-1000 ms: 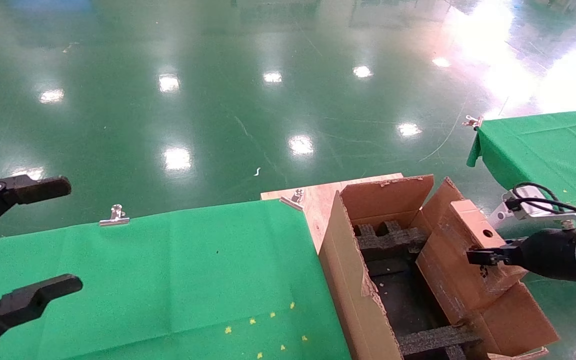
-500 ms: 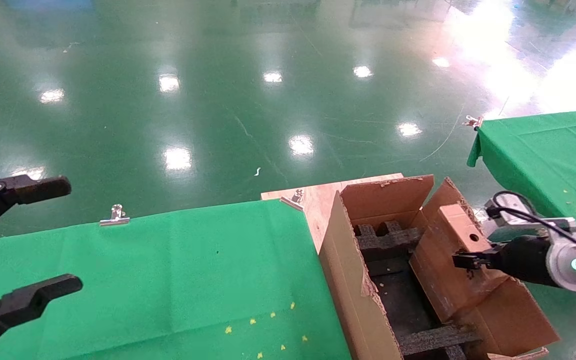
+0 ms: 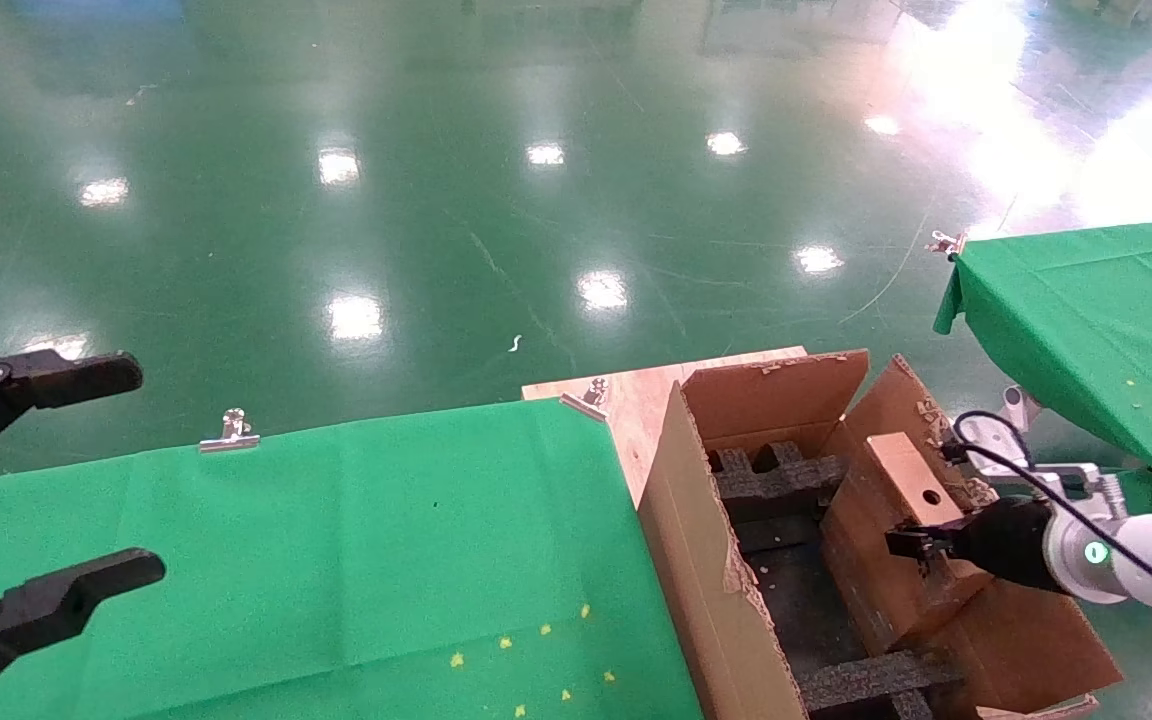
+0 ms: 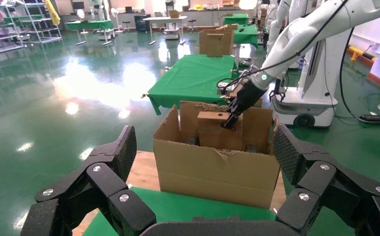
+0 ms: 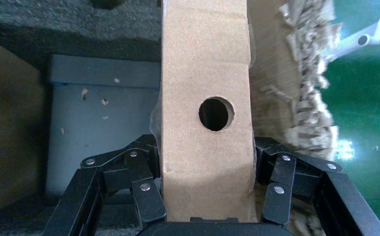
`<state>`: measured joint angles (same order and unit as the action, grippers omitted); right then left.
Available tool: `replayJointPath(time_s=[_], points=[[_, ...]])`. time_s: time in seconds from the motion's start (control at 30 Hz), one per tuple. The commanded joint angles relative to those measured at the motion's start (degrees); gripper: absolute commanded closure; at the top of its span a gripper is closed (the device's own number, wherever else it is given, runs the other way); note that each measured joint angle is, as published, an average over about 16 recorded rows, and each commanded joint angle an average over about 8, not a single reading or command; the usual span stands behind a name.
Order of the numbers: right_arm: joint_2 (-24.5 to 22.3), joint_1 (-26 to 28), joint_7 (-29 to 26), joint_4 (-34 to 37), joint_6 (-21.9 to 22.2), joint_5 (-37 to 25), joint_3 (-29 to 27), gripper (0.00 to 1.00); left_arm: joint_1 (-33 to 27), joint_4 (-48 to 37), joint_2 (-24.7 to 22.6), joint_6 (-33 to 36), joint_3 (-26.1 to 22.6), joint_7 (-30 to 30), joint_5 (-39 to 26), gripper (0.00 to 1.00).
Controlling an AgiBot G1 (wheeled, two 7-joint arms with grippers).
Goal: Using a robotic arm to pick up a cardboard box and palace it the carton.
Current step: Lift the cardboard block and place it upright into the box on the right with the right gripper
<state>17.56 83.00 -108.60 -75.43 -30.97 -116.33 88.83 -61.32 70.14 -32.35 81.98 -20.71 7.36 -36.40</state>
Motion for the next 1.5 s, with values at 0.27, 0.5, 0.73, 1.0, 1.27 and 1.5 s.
replayJointPath(time_s=[0.27, 0.5, 0.73, 1.0, 1.27, 1.5], points=[[4.2, -2.8, -10.9, 2.5, -1.7, -10.4, 0.0, 1.00, 0.0, 0.0, 0.0, 0.0, 0.0, 0.0, 0.0, 0.00], [6.7, -5.4, -21.4, 1.4, -4.2, -20.7, -1.1, 1.00, 0.0, 0.0, 0.0, 0.0, 0.0, 0.0, 0.0, 0.00], [7.6, -8.2, -28.5, -1.4, -6.0, -27.5, -1.9, 1.00, 0.0, 0.0, 0.0, 0.0, 0.0, 0.0, 0.0, 0.00], [8.1, -9.6, -31.3, -1.6, -6.3, -29.4, -2.1, 1.00, 0.0, 0.0, 0.0, 0.0, 0.0, 0.0, 0.0, 0.00], [8.7, -10.0, -30.2, -1.3, -6.2, -27.6, -1.3, 1.00, 0.0, 0.0, 0.0, 0.0, 0.0, 0.0, 0.0, 0.00], [9.2, -10.4, -28.8, -0.3, -5.9, -26.1, -0.6, 1.00, 0.0, 0.0, 0.0, 0.0, 0.0, 0.0, 0.0, 0.00]])
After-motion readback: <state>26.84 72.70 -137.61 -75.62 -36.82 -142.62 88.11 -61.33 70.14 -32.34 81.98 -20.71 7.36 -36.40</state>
